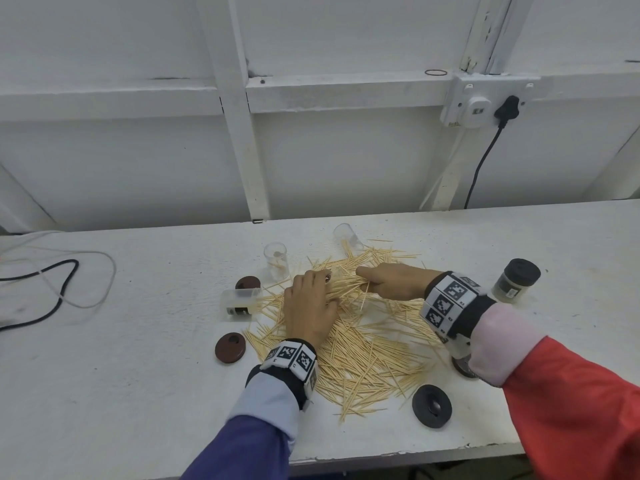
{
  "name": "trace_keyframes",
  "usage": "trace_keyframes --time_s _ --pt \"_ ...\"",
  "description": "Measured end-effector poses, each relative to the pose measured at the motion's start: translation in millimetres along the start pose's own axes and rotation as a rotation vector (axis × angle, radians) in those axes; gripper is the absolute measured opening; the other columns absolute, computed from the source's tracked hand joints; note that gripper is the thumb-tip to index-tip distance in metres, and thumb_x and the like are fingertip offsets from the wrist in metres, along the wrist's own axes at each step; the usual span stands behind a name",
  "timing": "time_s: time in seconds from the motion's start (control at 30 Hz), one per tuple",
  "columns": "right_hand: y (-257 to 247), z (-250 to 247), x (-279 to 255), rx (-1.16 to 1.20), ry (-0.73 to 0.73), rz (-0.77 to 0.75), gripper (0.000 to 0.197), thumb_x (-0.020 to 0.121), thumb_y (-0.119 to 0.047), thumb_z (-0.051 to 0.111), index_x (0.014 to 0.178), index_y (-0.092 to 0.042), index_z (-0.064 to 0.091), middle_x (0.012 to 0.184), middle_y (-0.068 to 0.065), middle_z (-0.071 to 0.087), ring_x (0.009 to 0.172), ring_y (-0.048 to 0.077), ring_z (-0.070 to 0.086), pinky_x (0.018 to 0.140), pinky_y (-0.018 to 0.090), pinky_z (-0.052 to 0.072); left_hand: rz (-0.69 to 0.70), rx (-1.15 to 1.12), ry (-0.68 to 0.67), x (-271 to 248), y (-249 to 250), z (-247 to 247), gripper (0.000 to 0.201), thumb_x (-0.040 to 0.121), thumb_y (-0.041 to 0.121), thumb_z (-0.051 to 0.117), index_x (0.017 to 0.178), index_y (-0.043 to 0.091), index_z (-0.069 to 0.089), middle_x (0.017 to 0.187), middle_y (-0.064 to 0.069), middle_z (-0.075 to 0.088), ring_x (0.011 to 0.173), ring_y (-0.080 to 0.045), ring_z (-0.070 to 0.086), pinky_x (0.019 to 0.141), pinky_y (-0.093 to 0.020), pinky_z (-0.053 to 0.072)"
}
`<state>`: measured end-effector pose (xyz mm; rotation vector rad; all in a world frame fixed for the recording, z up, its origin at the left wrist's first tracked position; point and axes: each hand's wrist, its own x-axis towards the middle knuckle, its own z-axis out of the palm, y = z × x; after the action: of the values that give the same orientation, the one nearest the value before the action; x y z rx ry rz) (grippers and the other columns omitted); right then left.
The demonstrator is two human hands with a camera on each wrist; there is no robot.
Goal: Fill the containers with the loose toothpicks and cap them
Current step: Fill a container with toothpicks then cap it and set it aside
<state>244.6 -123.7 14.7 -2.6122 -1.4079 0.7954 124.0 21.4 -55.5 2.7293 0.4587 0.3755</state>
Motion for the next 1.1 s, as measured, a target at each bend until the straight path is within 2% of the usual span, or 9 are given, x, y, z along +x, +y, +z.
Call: trace_keyframes --time_s 0.13,0.27,0.43,0.57,0.67,0.77,0.87,1.0,1.1 --pt "-4 -6 6 -0.156 0.017 -0.006 0.004 0.1 -0.013 0.038 0.098 -0.016 0.038 0.075 -0.005 0.044 0.072 0.017 0.045 0.06 0.028 0.032 0.034 -0.008 -0.016 0 0 1 0.054 0.088 0.029 0.057 0.139 0.022 0.043 0.132 0.002 0.049 0.121 -0.019 0.041 0.097 -0.033 0.031" --pt "-11 -8 13 -0.242 0.003 -0.016 0.003 0.1 -0.014 0.038 0.098 -0.014 0.036 0.073 -0.003 0.041 0.074 0.022 0.045 0.055 0.026 0.029 0.052 -0.019 -0.039 1 1 3 0.055 0.089 0.033 0.057 0.141 0.021 0.041 0.134 0.002 0.048 0.123 -0.019 0.04 0.099 -0.034 0.031" --pt "-17 -10 24 -0.091 -0.024 0.032 0.006 0.098 -0.012 0.042 0.102 -0.011 0.038 0.08 0.0 0.045 0.075 0.02 0.044 0.056 0.024 0.031 0.032 -0.015 -0.039 1 -1 5 0.055 0.09 0.039 0.056 0.14 0.021 0.042 0.134 0.003 0.049 0.122 -0.019 0.042 0.097 -0.034 0.032" --pt "-14 -17 25 0.03 -0.08 0.088 0.044 0.088 -0.006 0.059 0.128 -0.011 0.041 0.109 0.008 0.053 0.093 0.022 0.048 0.072 0.029 0.039 -0.008 0.004 -0.042 1 -1 4 0.054 0.091 0.042 0.054 0.139 0.021 0.041 0.134 0.004 0.049 0.121 -0.018 0.043 0.095 -0.034 0.035" --pt "-10 -19 25 0.039 -0.025 0.067 0.053 0.081 0.001 0.066 0.129 -0.011 0.048 0.114 0.009 0.056 0.093 0.019 0.048 0.071 0.026 0.039 -0.027 0.0 -0.045 2 -2 6 0.054 0.091 0.046 0.053 0.138 0.021 0.042 0.132 0.004 0.049 0.12 -0.019 0.043 0.095 -0.035 0.036" --pt "-7 -19 26 0.052 0.085 0.02 0.047 0.08 0.0 0.069 0.124 -0.01 0.058 0.108 0.008 0.063 0.087 0.016 0.053 0.071 0.022 0.042 -0.031 -0.001 -0.045 3 -3 7 0.054 0.092 0.048 0.053 0.137 0.02 0.043 0.131 0.004 0.05 0.12 -0.019 0.044 0.096 -0.035 0.038" --pt "-6 -18 25 0.031 0.158 -0.012 0.038 0.083 -0.003 0.069 0.12 -0.009 0.063 0.101 0.007 0.067 0.08 0.013 0.054 0.064 0.014 0.04 -0.038 -0.005 -0.041 3 -2 7 0.054 0.091 0.048 0.053 0.137 0.021 0.043 0.131 0.004 0.05 0.12 -0.018 0.044 0.096 -0.035 0.038" --pt "-9 -18 27 -0.018 0.194 -0.045 0.026 0.085 -0.005 0.064 0.109 -0.008 0.07 0.098 0.006 0.071 0.078 0.012 0.055 0.06 0.016 0.038 -0.04 -0.004 -0.041 4 -3 6 0.054 0.091 0.047 0.053 0.137 0.02 0.043 0.13 0.003 0.05 0.119 -0.019 0.044 0.095 -0.035 0.038" --pt "-8 -17 29 0.026 0.187 -0.047 0.022 0.085 -0.005 0.064 0.105 -0.008 0.072 0.082 0.0 0.069 0.068 0.011 0.058 0.059 0.014 0.041 -0.035 -0.014 -0.036 4 -3 7 0.054 0.091 0.047 0.054 0.136 0.02 0.043 0.129 0.003 0.051 0.119 -0.019 0.045 0.094 -0.035 0.038"
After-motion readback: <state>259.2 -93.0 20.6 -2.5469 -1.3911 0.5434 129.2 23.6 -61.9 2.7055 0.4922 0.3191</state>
